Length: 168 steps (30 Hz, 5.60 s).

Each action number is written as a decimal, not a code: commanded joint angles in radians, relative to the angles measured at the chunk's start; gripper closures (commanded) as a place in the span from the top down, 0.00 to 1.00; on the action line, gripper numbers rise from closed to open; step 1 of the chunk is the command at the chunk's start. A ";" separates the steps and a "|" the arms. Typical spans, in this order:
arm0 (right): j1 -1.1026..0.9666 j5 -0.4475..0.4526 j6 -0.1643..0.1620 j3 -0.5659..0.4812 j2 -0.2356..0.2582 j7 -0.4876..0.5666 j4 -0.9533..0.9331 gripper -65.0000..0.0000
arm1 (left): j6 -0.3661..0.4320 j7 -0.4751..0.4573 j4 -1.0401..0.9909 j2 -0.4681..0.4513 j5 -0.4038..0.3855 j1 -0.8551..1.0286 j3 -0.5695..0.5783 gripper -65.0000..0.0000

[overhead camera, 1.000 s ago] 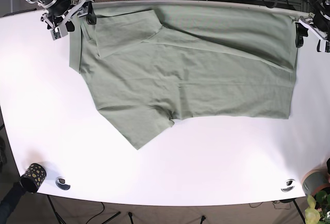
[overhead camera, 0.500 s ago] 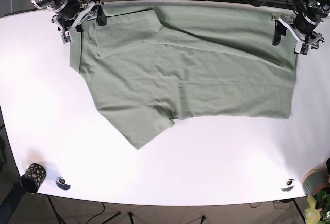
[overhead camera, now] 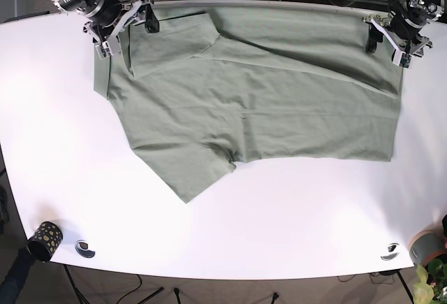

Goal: Fold the T-shirt properly

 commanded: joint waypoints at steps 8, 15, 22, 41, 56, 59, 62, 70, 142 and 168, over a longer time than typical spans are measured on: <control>0.003 -0.015 -0.005 0.123 0.069 0.027 0.056 0.70 | 0.001 -0.019 0.011 -0.015 -0.012 0.001 -0.005 0.60; -0.007 0.019 -0.005 0.126 0.063 0.005 0.088 0.70 | 0.001 -0.019 0.011 -0.015 -0.011 -0.001 -0.003 0.60; -0.007 0.177 -0.005 0.123 0.063 -0.073 0.059 0.70 | 0.001 -0.019 0.011 -0.015 -0.009 -0.002 -0.003 0.60; 0.012 0.197 -0.005 -0.015 0.065 -0.072 0.088 0.70 | 0.001 -0.019 0.009 -0.015 -0.008 -0.002 -0.003 0.60; 0.046 0.108 -0.005 -0.022 0.065 -0.072 -0.048 0.70 | 0.001 -0.019 0.009 -0.015 -0.008 -0.002 -0.003 0.60; 0.044 0.111 -0.005 -0.022 0.065 -0.072 -0.050 0.70 | 0.001 -0.019 0.009 -0.015 -0.008 -0.002 -0.003 0.60; 0.044 0.111 -0.005 -0.022 0.065 -0.072 -0.050 0.68 | 0.001 -0.019 0.009 -0.015 -0.008 -0.002 -0.003 0.60; 0.052 0.111 -0.005 -0.023 0.043 -0.072 -0.044 0.14 | 0.001 -0.019 0.009 -0.015 -0.008 -0.002 0.018 0.60; 0.753 -0.167 -0.005 -0.126 0.183 -0.001 -0.478 0.62 | 0.001 -0.016 0.058 -0.041 -0.057 -0.242 -0.052 0.60; 0.994 -0.322 -0.005 -0.192 0.129 0.353 -1.050 0.62 | 0.001 0.125 -0.038 -0.047 -0.037 -0.362 -0.055 0.60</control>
